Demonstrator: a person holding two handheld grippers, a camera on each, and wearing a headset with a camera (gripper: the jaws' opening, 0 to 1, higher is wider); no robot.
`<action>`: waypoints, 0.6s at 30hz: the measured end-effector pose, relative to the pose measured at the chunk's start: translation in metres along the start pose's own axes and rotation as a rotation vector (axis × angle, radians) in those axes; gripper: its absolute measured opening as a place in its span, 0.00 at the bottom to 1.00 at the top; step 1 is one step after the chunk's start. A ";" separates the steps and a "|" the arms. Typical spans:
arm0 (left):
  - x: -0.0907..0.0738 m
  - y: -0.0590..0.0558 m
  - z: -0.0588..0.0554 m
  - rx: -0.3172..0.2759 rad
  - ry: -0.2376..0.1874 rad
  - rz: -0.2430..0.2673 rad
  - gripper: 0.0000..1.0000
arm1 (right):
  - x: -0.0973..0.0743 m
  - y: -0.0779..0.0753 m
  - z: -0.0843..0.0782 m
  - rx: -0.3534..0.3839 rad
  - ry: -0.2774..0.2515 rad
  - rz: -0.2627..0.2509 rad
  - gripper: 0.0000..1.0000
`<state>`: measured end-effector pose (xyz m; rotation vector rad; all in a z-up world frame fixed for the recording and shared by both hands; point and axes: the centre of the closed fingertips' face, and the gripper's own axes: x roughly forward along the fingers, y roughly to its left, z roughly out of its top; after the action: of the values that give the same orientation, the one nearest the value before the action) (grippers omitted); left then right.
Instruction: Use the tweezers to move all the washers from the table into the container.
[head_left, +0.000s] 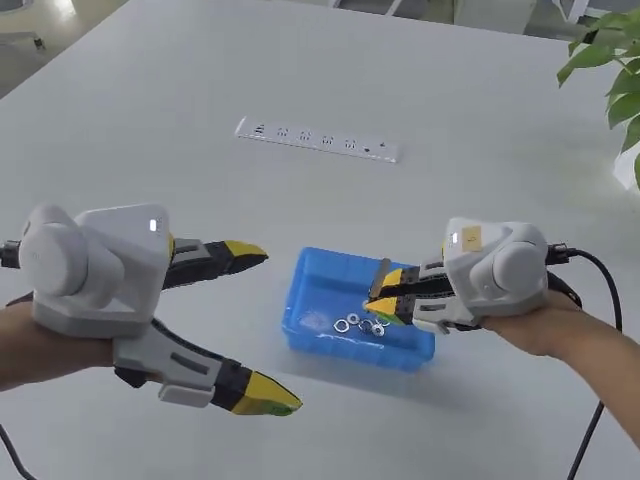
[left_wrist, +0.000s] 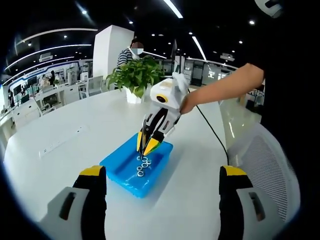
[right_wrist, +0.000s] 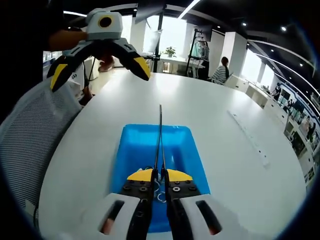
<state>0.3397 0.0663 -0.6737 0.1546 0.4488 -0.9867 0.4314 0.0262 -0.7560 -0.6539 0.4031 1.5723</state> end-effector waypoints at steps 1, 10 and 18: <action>0.000 0.000 0.000 0.001 0.001 0.000 0.99 | 0.001 -0.001 -0.001 -0.002 0.000 -0.003 0.08; 0.003 0.005 -0.002 -0.004 0.004 -0.005 0.99 | 0.011 -0.006 -0.012 0.018 0.010 -0.002 0.08; 0.003 0.009 -0.004 -0.005 0.012 -0.003 0.99 | 0.016 -0.008 -0.015 0.025 0.009 -0.002 0.08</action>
<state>0.3479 0.0702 -0.6794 0.1557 0.4628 -0.9877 0.4414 0.0302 -0.7764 -0.6418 0.4276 1.5603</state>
